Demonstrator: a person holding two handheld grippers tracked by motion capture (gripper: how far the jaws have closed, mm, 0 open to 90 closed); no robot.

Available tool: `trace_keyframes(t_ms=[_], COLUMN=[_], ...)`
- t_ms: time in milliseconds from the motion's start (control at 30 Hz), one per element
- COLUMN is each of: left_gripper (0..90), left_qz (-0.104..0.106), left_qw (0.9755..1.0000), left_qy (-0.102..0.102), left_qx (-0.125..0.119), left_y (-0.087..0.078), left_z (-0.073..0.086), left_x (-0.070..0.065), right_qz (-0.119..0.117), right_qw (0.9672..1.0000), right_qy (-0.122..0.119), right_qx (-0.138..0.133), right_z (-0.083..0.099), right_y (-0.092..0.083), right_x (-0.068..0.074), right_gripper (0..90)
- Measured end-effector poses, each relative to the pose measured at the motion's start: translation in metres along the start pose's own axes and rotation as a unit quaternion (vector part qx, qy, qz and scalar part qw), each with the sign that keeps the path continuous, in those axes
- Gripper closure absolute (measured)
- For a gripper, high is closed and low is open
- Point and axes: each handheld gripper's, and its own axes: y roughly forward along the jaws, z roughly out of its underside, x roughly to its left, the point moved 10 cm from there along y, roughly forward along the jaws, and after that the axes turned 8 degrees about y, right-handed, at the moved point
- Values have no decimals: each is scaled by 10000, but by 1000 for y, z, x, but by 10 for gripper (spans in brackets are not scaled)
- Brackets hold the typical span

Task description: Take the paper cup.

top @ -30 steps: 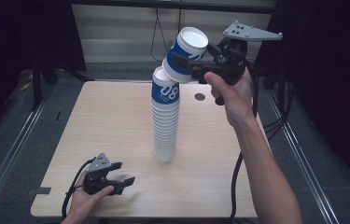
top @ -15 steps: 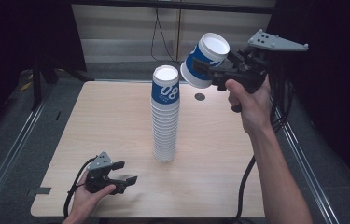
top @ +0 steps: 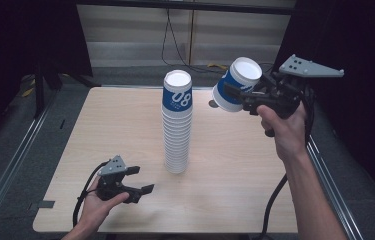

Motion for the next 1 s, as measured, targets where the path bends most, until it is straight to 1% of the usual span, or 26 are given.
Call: trace_keyframes(t_ms=[33, 67, 133, 167, 200, 300, 333, 367, 400, 433, 500, 567, 600, 633, 667, 700, 833, 867, 900, 967, 1000], left_gripper=[161, 161, 161, 161, 161, 161, 161, 161, 161, 161, 161, 161, 162, 162, 162, 162, 162, 161, 159, 158, 158], left_qz=[73, 113, 131, 161, 183, 213, 193, 193, 197, 181, 119, 12, -5, -6, 4, -11, 26, 57, 42, -35, 8], left_qw=[9999, 9999, 9997, 9997, 9996, 9993, 9994, 9994, 9993, 9992, 9993, 9991, 9991, 9991, 9992, 9992, 9992, 9991, 9989, 9982, 9981], left_qy=[-62, -30, 14, 62, 71, 129, 125, 125, 120, 103, 111, 84, 97, 82, 59, 81, 142, 143, 201, 292, 305], left_qx=[-55, -105, -185, -194, -210, -265, -272, -272, -287, -352, -336, -427, -414, -416, -406, -391, -376, -403, -432, -526, -536], left_y=[1, 3, 6, 8, 9, 13, 14, 14, 14, 13, 12, 10, 9, 9, 9, 9, 9, 9, 9, 9, 10], left_z=[-6, -12, -19, -23, -25, -31, -31, -31, -31, -32, -30, -29, -27, -26, -24, -23, -22, -22, -23, -25, -24], left_x=[-2, -4, -7, -9, -11, -13, -12, -12, -12, -11, -10, -7, -6, -5, -5, -5, -8, -10, -10, -11, -13], right_qz=[-22, -35, -69, -82, -82, -42, -63, -55, -55, -70, -112, -158, -218, -218, -281, -281, -399, -393, -428, -450, -468], right_qw=[10000, 10000, 9998, 9995, 9995, 9993, 9992, 9991, 9991, 9990, 9988, 9987, 9984, 9984, 9981, 9981, 9967, 9965, 9961, 9959, 9957], right_qy=[-6, 15, -42, -37, -37, -14, 18, 20, 20, 26, 61, 85, 183, 183, 230, 230, 323, 322, 338, 378, 427], right_qx=[21, 49, 170, 294, 294, 359, 402, 422, 422, 449, 463, 475, 481, 481, 505, 505, 625, 665, 691, 686, 672], right_z=[4, 8, 18, 29, 29, 40, 48, 52, 52, 56, 66, 75, 84, 84, 93, 93, 115, 119, 123, 130, 133], right_y=[0, -1, -1, 0, 0, 0, -1, -1, -1, -1, -2, -2, -1, -1, 1, 1, 5, 5, 5, 5, 5], right_x=[1, 2, 4, 5, 5, 4, 4, 4, 4, 5, 7, 8, 10, 10, 12, 12, 17, 17, 18, 19, 19], right_gripper=[255, 255, 255, 255, 255, 257, 259, 259, 259, 260, 260, 260, 260, 260, 260, 260, 260, 260, 261, 261, 261])
